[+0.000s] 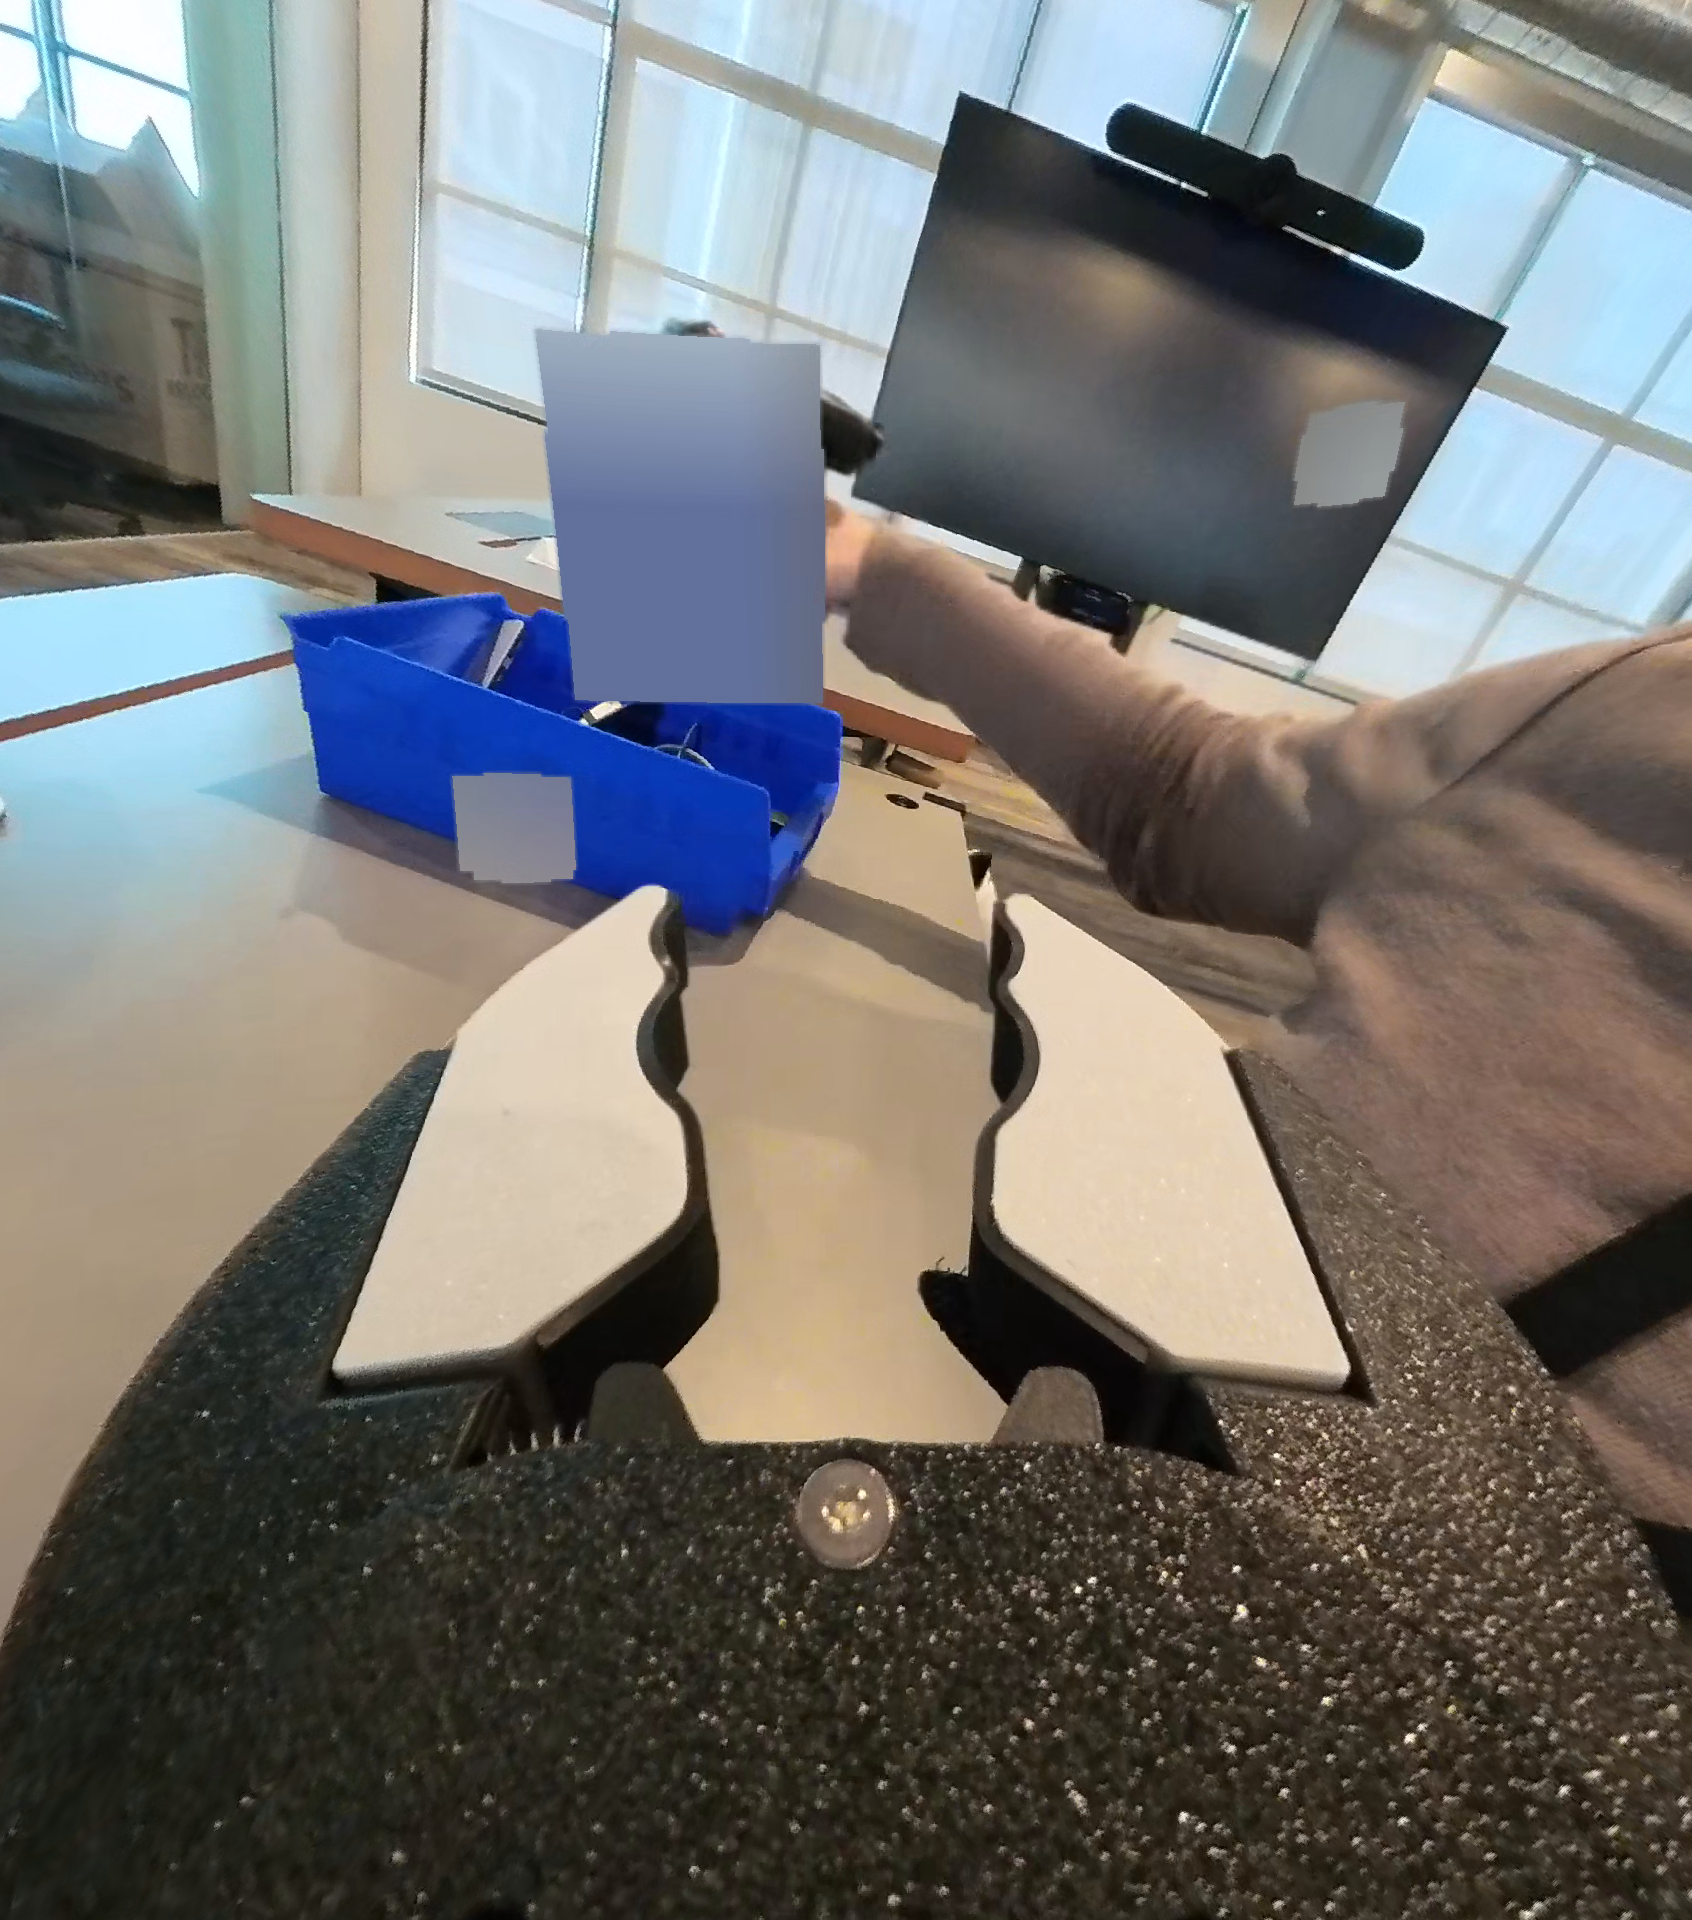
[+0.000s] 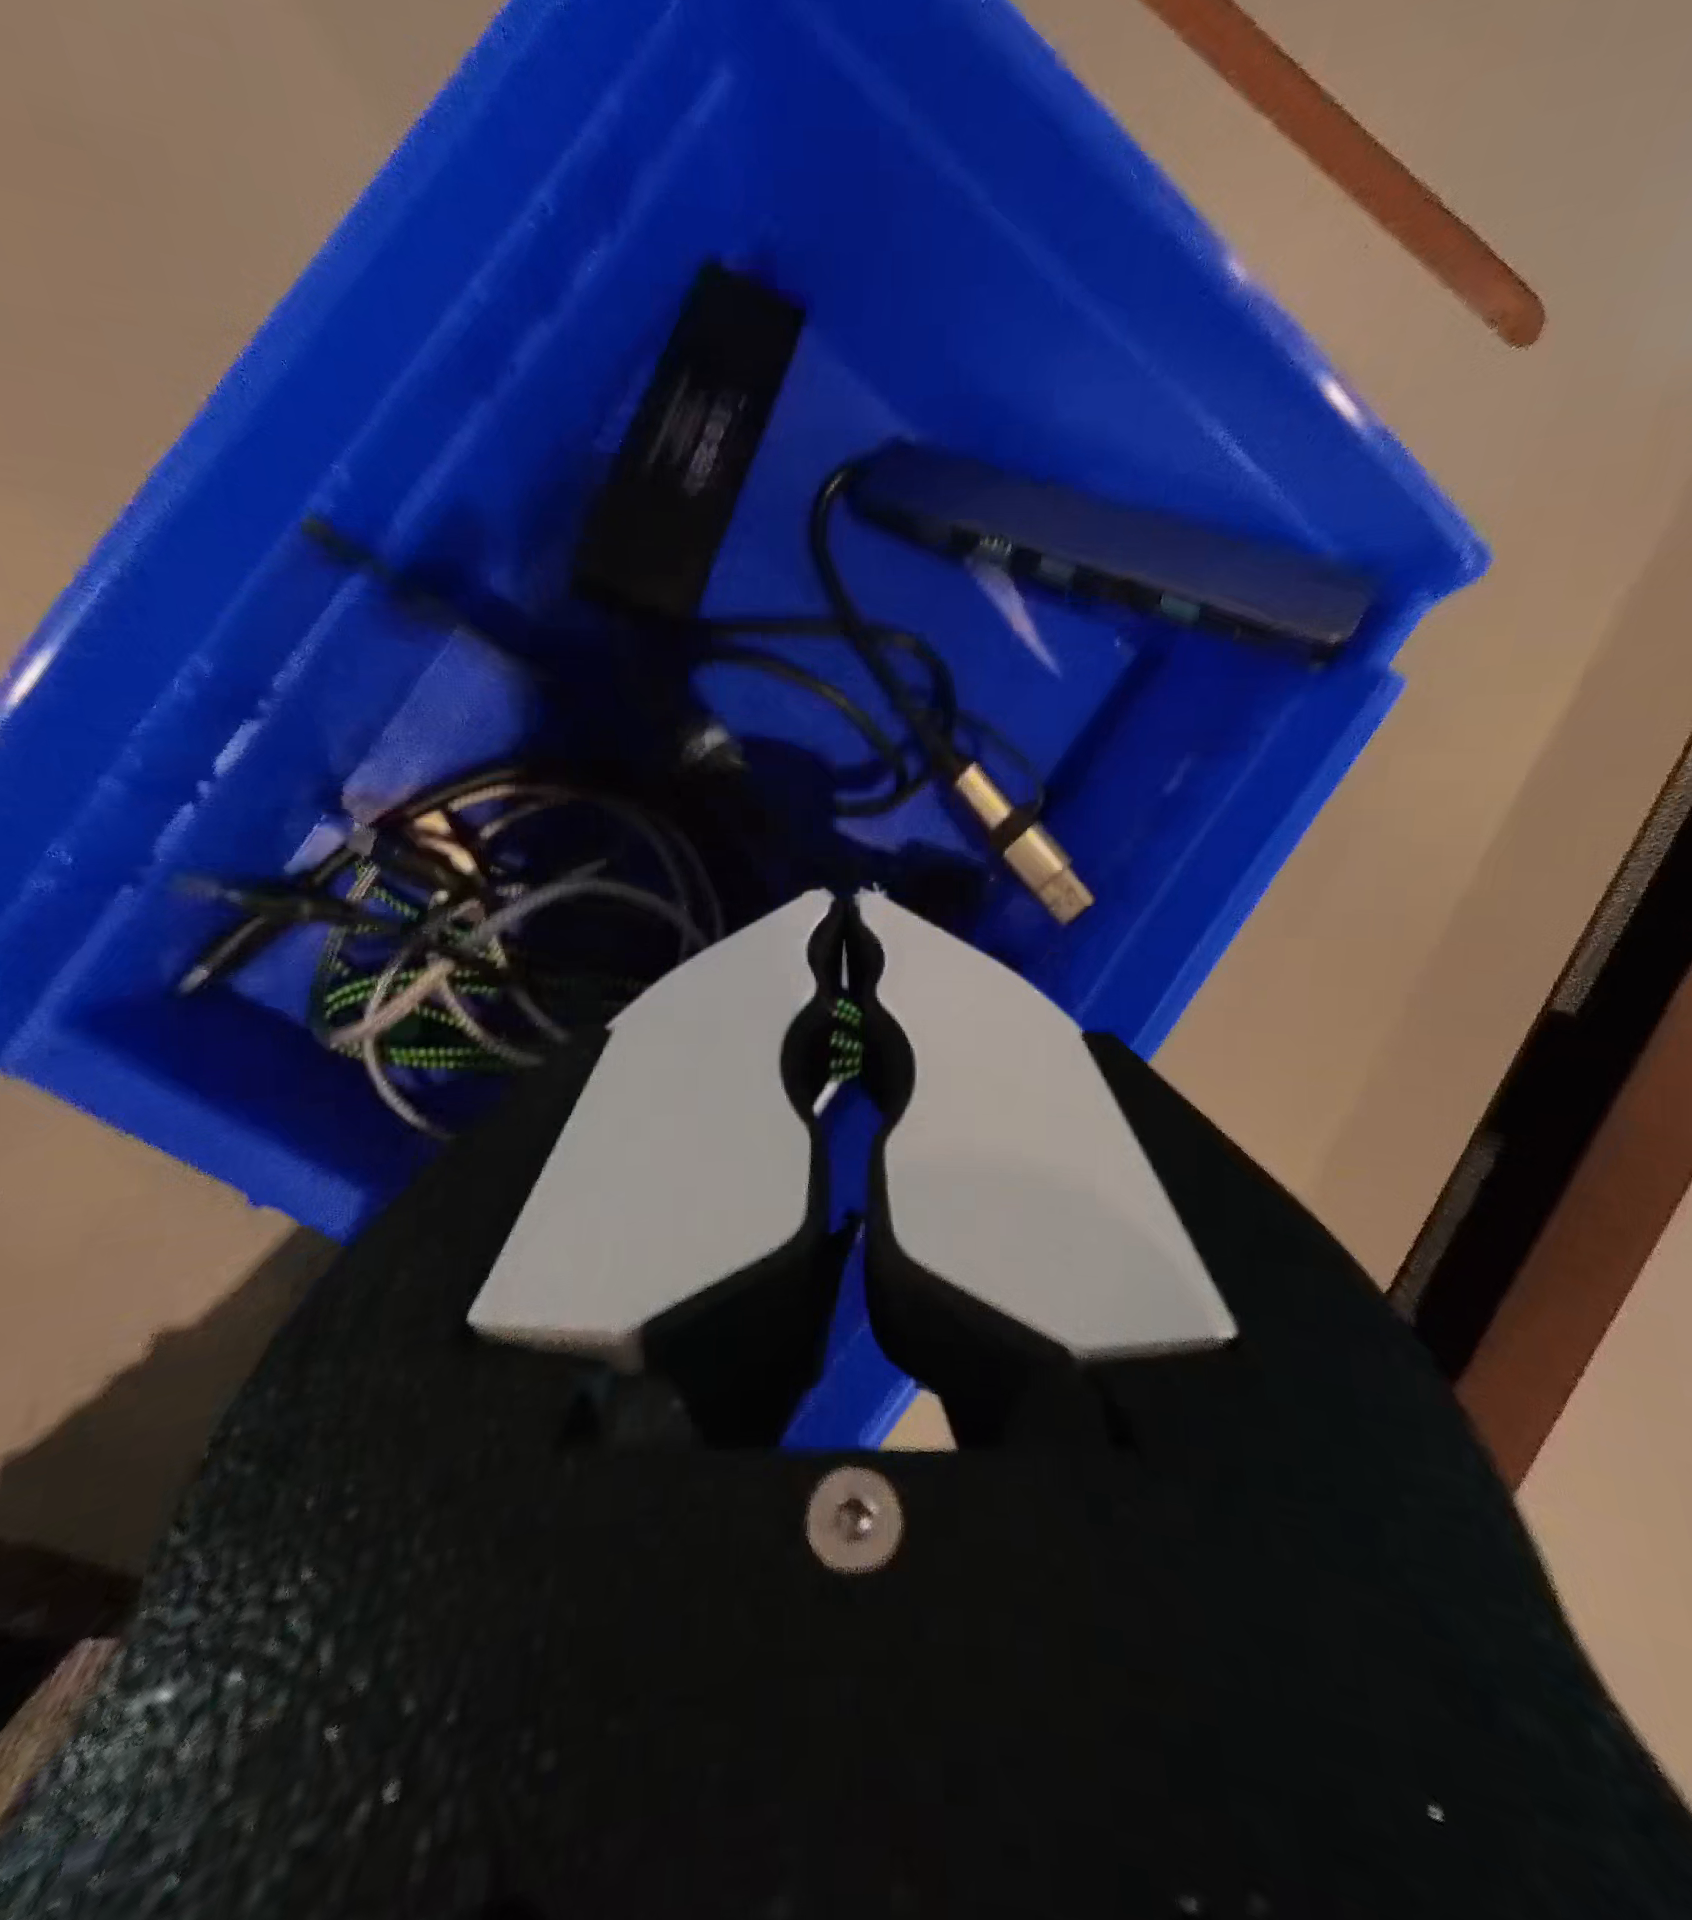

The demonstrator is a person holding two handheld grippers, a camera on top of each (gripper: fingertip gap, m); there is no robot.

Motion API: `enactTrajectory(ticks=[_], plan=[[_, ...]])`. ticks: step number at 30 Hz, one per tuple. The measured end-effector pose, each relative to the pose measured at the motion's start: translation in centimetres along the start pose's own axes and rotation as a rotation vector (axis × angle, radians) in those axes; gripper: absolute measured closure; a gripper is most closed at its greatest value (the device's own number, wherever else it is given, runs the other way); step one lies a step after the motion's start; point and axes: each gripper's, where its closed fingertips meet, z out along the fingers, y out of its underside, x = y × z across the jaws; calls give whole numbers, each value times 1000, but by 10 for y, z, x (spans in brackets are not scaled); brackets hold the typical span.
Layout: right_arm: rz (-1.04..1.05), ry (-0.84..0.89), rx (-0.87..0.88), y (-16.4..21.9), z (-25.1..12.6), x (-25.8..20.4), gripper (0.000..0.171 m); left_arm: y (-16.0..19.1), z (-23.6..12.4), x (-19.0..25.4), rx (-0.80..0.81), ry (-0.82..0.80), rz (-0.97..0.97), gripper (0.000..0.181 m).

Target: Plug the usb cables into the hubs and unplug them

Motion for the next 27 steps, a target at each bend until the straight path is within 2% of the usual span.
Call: enactTrajectory(ticks=[3, 9, 12, 15, 19, 21, 23, 27], plan=[[28, 3, 127, 6, -18, -17, 171, -5, -3, 1, 5, -24, 21, 126], [8, -38, 673, -54, -88, -96, 140, -22, -24, -6, -2, -207, 126, 119], [-47, -112, 862, -84, -115, -150, 124, -45, -64, -11, 19, -394, 188, 118], [-128, -214, 992, -112, -127, -205, 117, -72, -127, -19, 77, -647, 253, 118], [-325, -368, 1045, -143, -115, -275, 116, -85, -204, -26, 88, -938, 299, 125], [-430, -450, 1048, -157, -97, -308, 112, -82, -229, -31, 62, -1029, 288, 125], [-477, -557, 1035, -170, -79, -338, 110, -76, -241, -36, 43, -1059, 258, 125], [-443, -780, 1023, -198, -56, -392, 109, -60, -248, -50, -25, -1058, 196, 127]])
